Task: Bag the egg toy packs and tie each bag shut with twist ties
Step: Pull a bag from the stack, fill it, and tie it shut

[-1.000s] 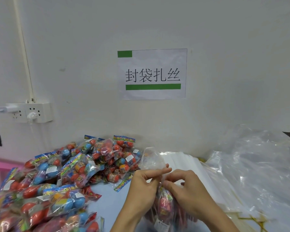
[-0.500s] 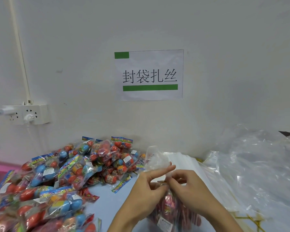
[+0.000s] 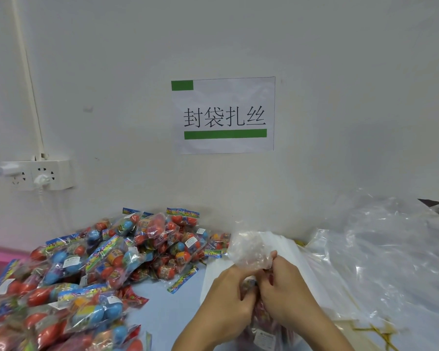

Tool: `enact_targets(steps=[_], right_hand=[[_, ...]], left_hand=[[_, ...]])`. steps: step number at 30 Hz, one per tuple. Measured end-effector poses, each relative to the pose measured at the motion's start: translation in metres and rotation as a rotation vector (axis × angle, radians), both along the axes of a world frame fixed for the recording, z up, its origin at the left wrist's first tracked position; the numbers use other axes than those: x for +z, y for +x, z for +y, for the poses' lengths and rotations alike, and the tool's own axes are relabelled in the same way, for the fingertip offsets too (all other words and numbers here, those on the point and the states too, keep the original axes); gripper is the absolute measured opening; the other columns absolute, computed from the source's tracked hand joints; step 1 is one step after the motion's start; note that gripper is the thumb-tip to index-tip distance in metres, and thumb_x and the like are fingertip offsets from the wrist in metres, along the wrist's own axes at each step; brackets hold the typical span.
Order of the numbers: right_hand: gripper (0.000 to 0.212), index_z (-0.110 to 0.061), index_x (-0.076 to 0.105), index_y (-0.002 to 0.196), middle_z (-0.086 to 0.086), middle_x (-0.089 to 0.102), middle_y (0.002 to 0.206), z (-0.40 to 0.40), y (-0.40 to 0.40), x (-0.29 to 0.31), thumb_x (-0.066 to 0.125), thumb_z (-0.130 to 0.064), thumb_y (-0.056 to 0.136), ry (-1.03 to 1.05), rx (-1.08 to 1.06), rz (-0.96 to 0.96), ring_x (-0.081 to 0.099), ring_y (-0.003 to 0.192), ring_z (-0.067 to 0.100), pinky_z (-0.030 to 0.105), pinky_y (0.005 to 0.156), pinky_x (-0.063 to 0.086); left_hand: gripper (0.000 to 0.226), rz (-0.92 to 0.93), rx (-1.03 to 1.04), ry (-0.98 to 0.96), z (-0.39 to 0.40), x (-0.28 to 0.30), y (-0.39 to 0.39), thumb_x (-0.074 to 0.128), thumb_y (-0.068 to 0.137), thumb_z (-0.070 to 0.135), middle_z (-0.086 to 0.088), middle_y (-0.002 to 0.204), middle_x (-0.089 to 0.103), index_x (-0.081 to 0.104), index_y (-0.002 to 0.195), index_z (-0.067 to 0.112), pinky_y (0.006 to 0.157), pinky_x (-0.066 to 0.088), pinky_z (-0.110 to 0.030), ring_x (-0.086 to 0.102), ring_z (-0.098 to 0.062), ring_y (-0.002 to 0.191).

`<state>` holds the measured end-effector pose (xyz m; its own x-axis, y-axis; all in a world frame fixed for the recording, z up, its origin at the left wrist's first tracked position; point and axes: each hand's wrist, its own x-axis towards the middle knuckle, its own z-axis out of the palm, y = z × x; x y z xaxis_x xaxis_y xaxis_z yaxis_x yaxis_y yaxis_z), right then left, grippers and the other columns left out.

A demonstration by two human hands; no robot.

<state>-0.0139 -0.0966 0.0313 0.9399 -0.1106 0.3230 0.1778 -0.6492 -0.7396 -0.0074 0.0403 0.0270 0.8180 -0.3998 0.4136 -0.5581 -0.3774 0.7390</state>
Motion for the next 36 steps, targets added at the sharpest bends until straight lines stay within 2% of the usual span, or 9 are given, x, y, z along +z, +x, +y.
enact_targets(steps=[2,4,7,9,13,19,24,27,36], right_hand=[[0.021,-0.023,0.062,0.081,-0.002,0.069,0.076,-0.001,0.001,-0.001,0.053,-0.026,0.100,0.074,-0.003,-0.025,0.065,0.073,0.014,0.034,0.075,0.054],[0.023,-0.023,0.066,0.080,-0.002,0.070,0.077,-0.002,0.003,0.000,0.055,-0.027,0.101,0.164,0.008,-0.049,0.065,0.073,0.010,0.026,0.071,0.052],[0.020,-0.022,0.070,0.084,-0.005,0.072,0.080,-0.005,0.006,0.000,0.058,-0.024,0.100,0.232,0.022,-0.026,0.066,0.077,0.008,0.025,0.073,0.053],[0.022,-0.020,0.071,0.084,-0.005,0.070,0.076,-0.007,0.007,-0.001,0.058,-0.026,0.100,0.258,0.010,-0.004,0.063,0.072,0.006,0.023,0.068,0.050],[0.026,-0.017,0.073,0.081,-0.003,0.072,0.074,-0.008,0.008,-0.001,0.059,-0.029,0.099,0.345,0.001,0.028,0.066,0.074,0.013,0.027,0.068,0.051],[0.028,-0.016,0.075,0.075,-0.007,0.073,0.072,-0.002,0.007,-0.002,0.062,-0.027,0.098,0.379,-0.008,0.039,0.069,0.074,0.011,0.026,0.070,0.053],[0.029,-0.010,0.075,0.075,0.003,0.074,0.073,0.003,0.007,-0.002,0.062,-0.022,0.097,0.390,0.015,0.023,0.070,0.073,0.017,0.031,0.073,0.054],[0.027,-0.008,0.074,0.071,0.006,0.070,0.066,0.004,0.007,-0.002,0.065,-0.018,0.094,0.432,0.048,0.016,0.060,0.059,0.009,0.021,0.061,0.047],[0.025,-0.012,0.072,0.061,0.000,0.068,0.060,0.004,0.002,0.002,0.075,-0.005,0.084,0.533,0.140,0.002,0.060,0.056,0.006,0.015,0.055,0.045]], left_hand=[[0.060,0.000,-0.006,-0.106,-0.002,0.000,-0.001,0.050,0.092,0.003,0.017,0.115,0.070,0.061,0.128,0.049,0.071,0.046,-0.019,0.060,-0.010,0.073],[0.060,0.018,0.005,-0.238,-0.003,0.002,-0.001,0.055,0.092,0.002,0.014,0.102,0.074,0.064,0.121,0.054,0.064,0.045,-0.024,0.050,-0.011,0.063],[0.045,0.044,0.036,-0.364,-0.001,0.006,0.002,0.063,0.092,0.002,0.009,0.099,0.077,0.078,0.101,0.044,0.081,0.058,-0.028,0.070,-0.005,0.088],[0.040,0.061,0.089,-0.402,0.002,0.007,0.004,0.065,0.090,0.000,0.010,0.109,0.074,0.081,0.089,0.037,0.085,0.060,-0.032,0.065,0.006,0.107],[0.023,0.059,0.208,-0.467,0.004,0.004,0.007,0.069,0.088,0.001,0.013,0.096,0.075,0.076,0.089,0.023,0.078,0.059,-0.024,0.070,-0.006,0.097],[0.038,0.230,0.206,-0.371,0.001,-0.002,0.008,0.076,0.084,0.014,0.007,0.094,0.076,0.051,0.110,0.027,0.076,0.060,-0.038,0.069,-0.018,0.080],[0.027,0.200,0.205,-0.280,0.003,-0.003,0.009,0.074,0.085,0.020,0.009,0.090,0.075,0.061,0.106,0.031,0.068,0.056,-0.028,0.064,-0.012,0.073],[0.005,0.120,0.245,-0.265,0.002,-0.001,0.011,0.072,0.088,0.024,0.008,0.088,0.072,0.070,0.090,0.028,0.072,0.054,-0.026,0.066,-0.008,0.078],[0.014,0.257,0.208,-0.276,0.004,0.001,0.012,0.063,0.090,0.013,0.007,0.072,0.067,0.073,0.082,0.018,0.065,0.045,-0.024,0.056,-0.006,0.065]])
